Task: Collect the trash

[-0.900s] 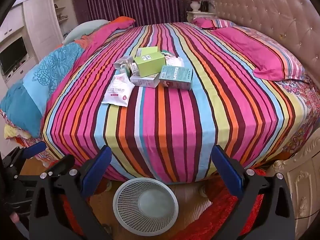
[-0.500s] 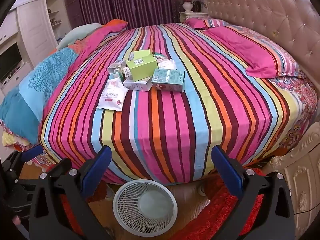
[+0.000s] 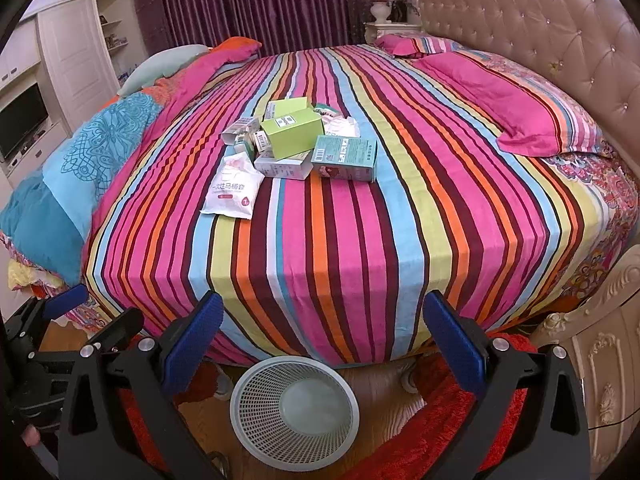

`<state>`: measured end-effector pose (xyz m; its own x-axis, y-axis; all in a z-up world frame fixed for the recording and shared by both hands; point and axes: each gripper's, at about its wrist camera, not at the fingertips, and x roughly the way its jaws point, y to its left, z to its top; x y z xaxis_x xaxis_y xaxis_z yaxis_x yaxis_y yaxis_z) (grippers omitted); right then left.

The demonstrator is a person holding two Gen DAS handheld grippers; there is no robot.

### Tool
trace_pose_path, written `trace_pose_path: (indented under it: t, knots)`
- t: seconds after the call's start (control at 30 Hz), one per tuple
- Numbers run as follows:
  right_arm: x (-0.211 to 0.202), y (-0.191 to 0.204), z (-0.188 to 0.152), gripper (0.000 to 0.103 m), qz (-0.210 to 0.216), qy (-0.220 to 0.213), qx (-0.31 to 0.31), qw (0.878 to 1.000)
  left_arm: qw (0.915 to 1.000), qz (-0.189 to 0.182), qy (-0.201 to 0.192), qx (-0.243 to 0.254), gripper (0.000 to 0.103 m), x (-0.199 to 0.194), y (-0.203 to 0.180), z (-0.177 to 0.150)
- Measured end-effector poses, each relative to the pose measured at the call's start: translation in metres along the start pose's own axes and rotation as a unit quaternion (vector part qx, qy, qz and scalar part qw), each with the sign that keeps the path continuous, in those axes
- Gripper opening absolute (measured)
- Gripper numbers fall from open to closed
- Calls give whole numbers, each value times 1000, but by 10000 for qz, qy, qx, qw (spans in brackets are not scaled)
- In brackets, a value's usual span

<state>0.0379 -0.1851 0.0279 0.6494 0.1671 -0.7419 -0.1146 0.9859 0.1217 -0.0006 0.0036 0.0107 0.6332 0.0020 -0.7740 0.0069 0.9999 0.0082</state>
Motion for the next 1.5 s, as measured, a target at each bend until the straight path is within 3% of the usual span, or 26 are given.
trace_pose_path:
  t: [1.5]
  knots:
    - [3, -2, -8, 96, 13, 80, 18, 10000, 9999, -45, 148, -73, 97, 5, 1, -7]
